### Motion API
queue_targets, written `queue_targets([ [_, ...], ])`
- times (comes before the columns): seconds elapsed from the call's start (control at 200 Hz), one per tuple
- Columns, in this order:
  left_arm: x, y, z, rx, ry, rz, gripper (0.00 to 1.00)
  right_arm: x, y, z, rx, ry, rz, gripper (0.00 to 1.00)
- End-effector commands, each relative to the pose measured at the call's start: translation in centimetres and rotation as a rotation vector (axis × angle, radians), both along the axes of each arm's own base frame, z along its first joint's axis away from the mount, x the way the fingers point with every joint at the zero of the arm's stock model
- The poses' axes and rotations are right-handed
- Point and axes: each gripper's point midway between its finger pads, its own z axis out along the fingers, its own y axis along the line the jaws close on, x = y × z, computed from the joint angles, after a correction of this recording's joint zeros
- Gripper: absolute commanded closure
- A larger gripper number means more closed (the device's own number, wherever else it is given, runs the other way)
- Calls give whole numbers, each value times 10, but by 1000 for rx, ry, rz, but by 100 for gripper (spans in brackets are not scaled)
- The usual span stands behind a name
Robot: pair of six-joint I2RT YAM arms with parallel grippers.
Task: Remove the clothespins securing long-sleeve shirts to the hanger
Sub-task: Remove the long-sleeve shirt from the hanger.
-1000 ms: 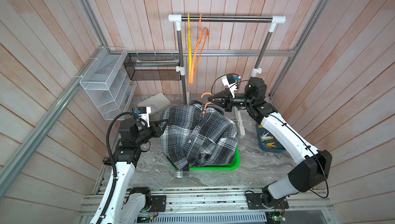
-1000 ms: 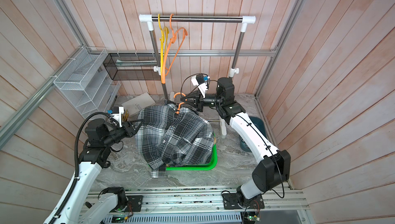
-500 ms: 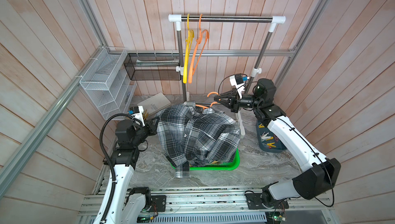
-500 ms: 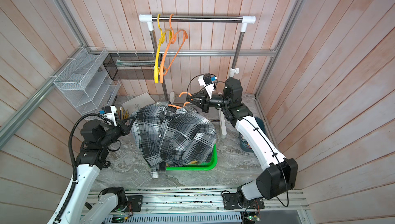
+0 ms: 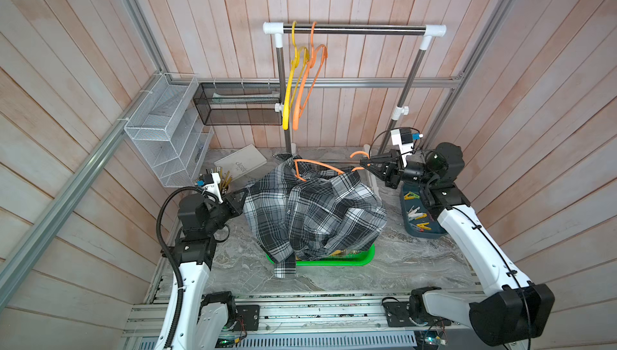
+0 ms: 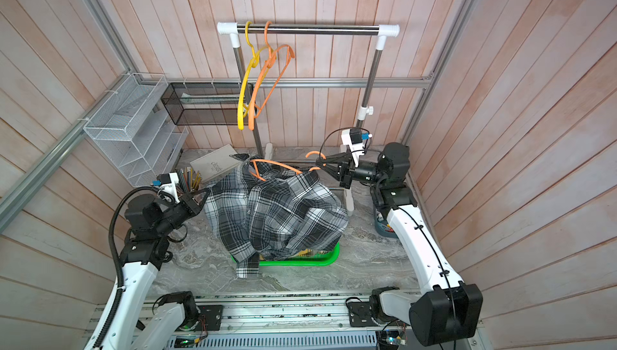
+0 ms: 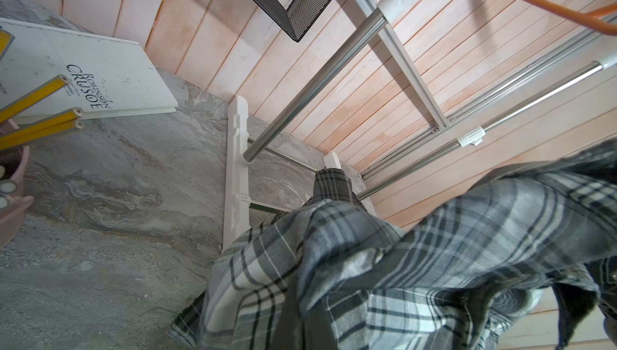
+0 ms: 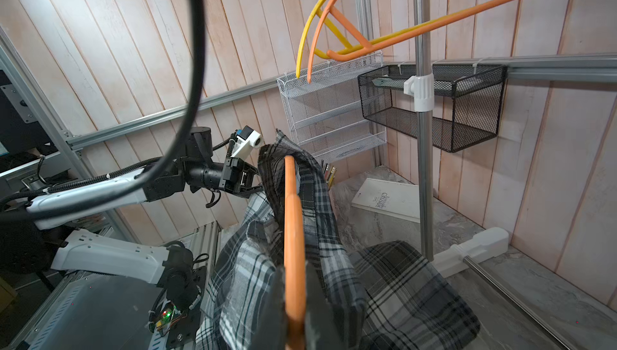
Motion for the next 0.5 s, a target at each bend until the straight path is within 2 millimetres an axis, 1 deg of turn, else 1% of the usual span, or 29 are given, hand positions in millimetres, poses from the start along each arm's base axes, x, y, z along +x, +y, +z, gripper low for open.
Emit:
queue_targets([
  [0.0,6,26,-11,28,33,123,100,-10,-16,23,22,-120,-27,100],
  [0.12,7,36,-8,-2,30,141,100,-17,-27,25,35,-146,-42,100],
  [0.2,7,42,-12,-46,30,155,100,-20,-31,27,45,-158,-51,100],
  [0.275,9,41,-12,-56,22,142,100,-23,-33,29,52,-169,-46,100],
  [0.425,6,37,-2,-42,-8,117,100,-27,-39,35,58,-194,-45,100],
  [0.495,6,40,-3,-26,2,132,100,-28,-41,39,59,-208,-42,100],
])
